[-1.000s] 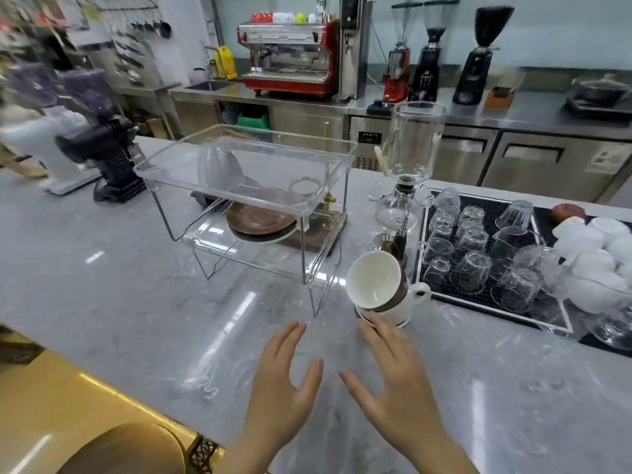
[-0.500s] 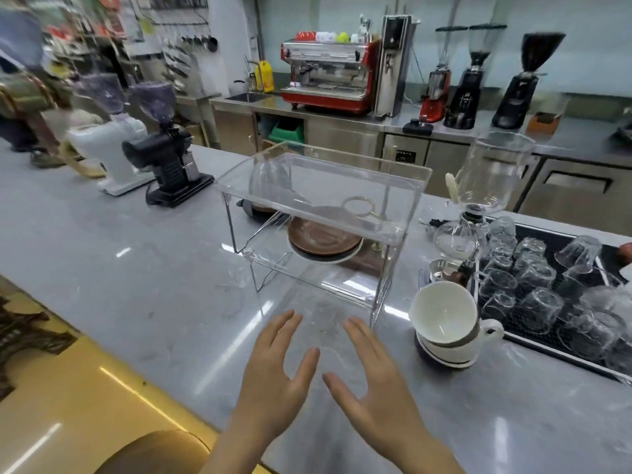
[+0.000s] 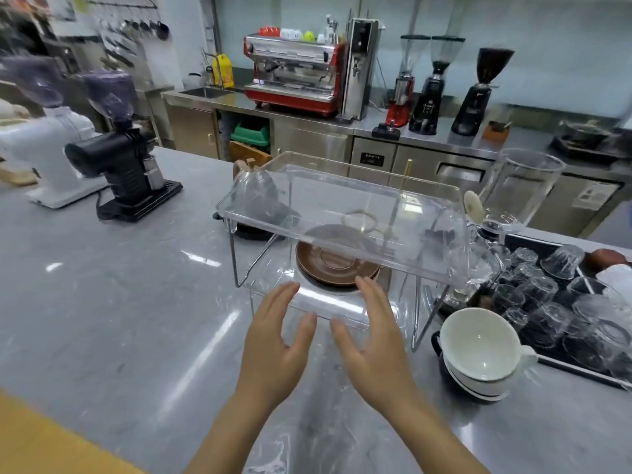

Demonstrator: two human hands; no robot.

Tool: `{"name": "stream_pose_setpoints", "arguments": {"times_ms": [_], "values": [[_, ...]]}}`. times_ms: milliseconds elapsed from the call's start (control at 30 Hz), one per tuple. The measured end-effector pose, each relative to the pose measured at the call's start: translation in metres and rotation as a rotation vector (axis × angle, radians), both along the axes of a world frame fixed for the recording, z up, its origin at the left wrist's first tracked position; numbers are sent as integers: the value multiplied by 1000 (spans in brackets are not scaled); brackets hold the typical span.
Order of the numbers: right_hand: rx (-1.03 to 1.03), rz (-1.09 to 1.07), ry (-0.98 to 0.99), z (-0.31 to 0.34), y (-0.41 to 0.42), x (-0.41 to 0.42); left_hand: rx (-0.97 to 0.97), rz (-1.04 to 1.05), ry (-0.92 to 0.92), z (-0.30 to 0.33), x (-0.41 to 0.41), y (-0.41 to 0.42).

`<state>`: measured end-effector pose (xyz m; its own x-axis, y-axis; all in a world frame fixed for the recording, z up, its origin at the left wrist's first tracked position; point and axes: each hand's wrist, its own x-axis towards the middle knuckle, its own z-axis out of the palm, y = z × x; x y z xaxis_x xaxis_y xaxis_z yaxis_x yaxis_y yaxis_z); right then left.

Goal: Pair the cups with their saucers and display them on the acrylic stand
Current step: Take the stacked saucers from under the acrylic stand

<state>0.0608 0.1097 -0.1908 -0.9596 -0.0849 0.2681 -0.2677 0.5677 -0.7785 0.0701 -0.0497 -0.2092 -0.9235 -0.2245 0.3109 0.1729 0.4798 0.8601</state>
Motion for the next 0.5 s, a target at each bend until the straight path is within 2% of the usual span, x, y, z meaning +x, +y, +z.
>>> {"name": "stream_pose_setpoints", "arguments": {"times_ms": [200,500], "values": [[-114,-144,0,8,-4,-35,109,-36,5,6,-44,-5],[-243,-233,-57,7,-4,-77,79,-27,-52,8,-94,-7]]}}
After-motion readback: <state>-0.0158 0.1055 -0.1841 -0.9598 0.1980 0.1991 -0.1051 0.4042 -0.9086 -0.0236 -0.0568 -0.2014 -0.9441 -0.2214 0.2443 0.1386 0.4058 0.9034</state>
